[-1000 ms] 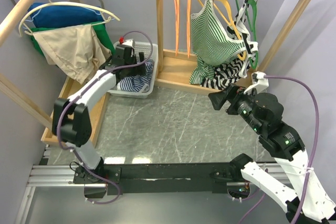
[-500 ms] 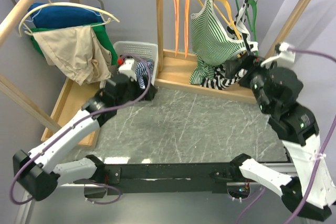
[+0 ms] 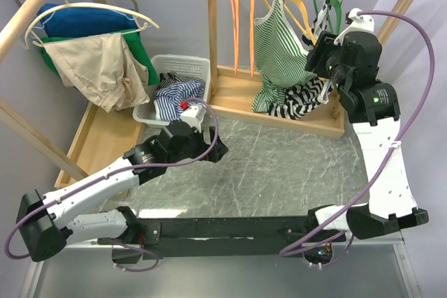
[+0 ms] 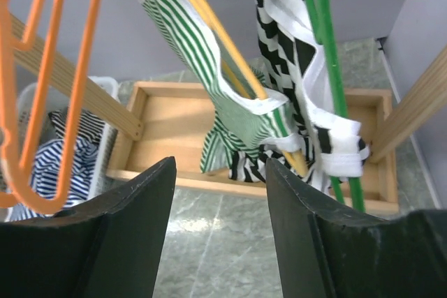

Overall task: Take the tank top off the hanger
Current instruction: Pick up the hanger from the clothesline.

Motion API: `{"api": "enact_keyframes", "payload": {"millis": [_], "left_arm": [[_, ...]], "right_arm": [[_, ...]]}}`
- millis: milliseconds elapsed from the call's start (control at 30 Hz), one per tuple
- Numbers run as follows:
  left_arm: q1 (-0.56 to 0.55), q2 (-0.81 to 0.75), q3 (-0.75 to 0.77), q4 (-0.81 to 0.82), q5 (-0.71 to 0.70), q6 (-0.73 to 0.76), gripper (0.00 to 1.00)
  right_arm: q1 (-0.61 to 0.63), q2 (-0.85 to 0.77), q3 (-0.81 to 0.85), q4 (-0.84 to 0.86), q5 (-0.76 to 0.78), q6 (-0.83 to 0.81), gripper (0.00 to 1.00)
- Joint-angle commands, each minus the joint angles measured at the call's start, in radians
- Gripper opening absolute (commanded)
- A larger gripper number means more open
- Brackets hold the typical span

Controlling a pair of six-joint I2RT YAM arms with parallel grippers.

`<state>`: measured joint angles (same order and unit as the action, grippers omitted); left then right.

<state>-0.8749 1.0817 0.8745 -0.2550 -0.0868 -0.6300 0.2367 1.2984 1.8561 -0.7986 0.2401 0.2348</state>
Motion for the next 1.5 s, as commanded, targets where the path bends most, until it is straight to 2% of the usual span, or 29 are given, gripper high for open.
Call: {"api": "enact_keyframes", "payload": {"millis": [0, 200, 400, 633, 900, 1100, 1267, 1467], "left_arm": [[-0.013, 0.021, 0.003, 0.059, 0.012, 0.004, 0.96], [-0.015, 0.044, 0.001, 0.066, 0.019, 0.012, 0.96], [-0.015, 0.061, -0.003, 0.069, 0.035, 0.013, 0.96], [-0.016, 0.083, -0.003, 0.080, 0.047, 0.013, 0.96], [-0.016, 0.093, -0.003, 0.086, 0.045, 0.019, 0.96], [-0.016, 0.093, -0.017, 0.091, 0.042, 0.015, 0.96], [-0.016, 0.110, -0.012, 0.091, 0.052, 0.018, 0.96], [-0.016, 0.112, -0.014, 0.095, 0.053, 0.021, 0.96]], "right_arm": [[-0.060, 0.002, 0.031, -0.010, -0.119, -0.074, 0.61], [-0.109, 0.036, 0.043, -0.030, -0.145, -0.121, 0.65], [-0.128, 0.082, 0.054, -0.063, -0.142, -0.143, 0.61], [-0.143, 0.116, 0.048, -0.013, -0.119, -0.127, 0.62], [-0.146, 0.194, 0.117, -0.016, -0.096, -0.138, 0.63], [-0.146, 0.164, 0.089, 0.033, -0.097, -0.141, 0.64], [-0.146, 0.216, 0.137, -0.018, -0.085, -0.144, 0.65], [-0.146, 0.118, 0.026, 0.108, -0.078, -0.138, 0.69]]}}
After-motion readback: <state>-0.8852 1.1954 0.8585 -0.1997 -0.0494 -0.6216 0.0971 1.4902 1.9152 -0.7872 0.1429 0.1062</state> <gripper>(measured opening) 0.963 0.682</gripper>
